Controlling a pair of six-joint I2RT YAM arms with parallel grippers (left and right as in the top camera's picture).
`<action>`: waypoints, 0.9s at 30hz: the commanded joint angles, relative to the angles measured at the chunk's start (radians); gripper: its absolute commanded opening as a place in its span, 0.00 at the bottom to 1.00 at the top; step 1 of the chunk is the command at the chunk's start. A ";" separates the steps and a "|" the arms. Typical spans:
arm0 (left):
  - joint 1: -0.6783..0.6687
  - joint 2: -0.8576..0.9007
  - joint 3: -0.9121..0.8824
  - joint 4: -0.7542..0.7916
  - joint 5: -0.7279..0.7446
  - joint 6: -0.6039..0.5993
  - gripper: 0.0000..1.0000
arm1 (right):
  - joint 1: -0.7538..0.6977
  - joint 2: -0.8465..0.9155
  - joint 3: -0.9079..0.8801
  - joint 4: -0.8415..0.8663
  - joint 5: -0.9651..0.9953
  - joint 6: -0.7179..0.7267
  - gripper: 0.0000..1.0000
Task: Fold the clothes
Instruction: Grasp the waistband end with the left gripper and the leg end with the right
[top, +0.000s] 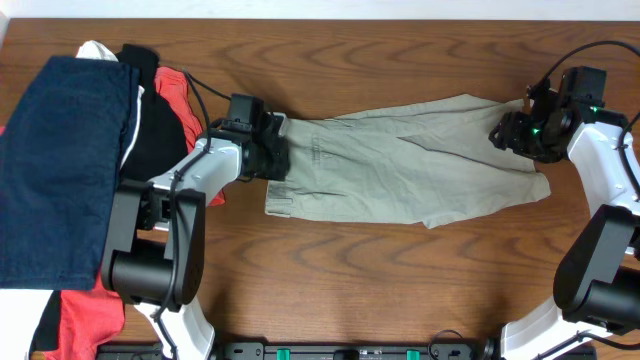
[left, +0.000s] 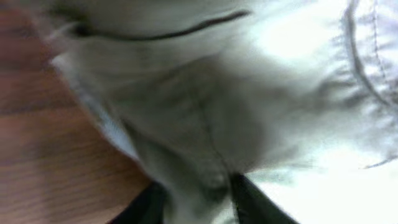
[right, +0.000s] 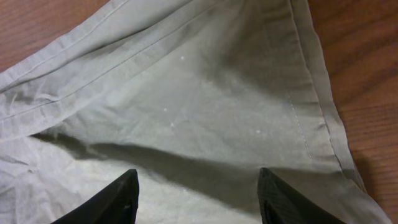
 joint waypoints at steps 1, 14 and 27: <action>-0.011 0.101 -0.066 -0.032 -0.092 -0.077 0.24 | 0.001 0.002 0.001 0.001 0.010 -0.009 0.57; 0.001 -0.048 -0.025 -0.101 -0.200 -0.079 0.06 | 0.001 0.002 0.001 0.035 0.009 -0.009 0.54; 0.020 -0.254 0.105 -0.314 -0.210 -0.012 0.06 | 0.036 0.005 0.001 0.053 -0.013 -0.008 0.43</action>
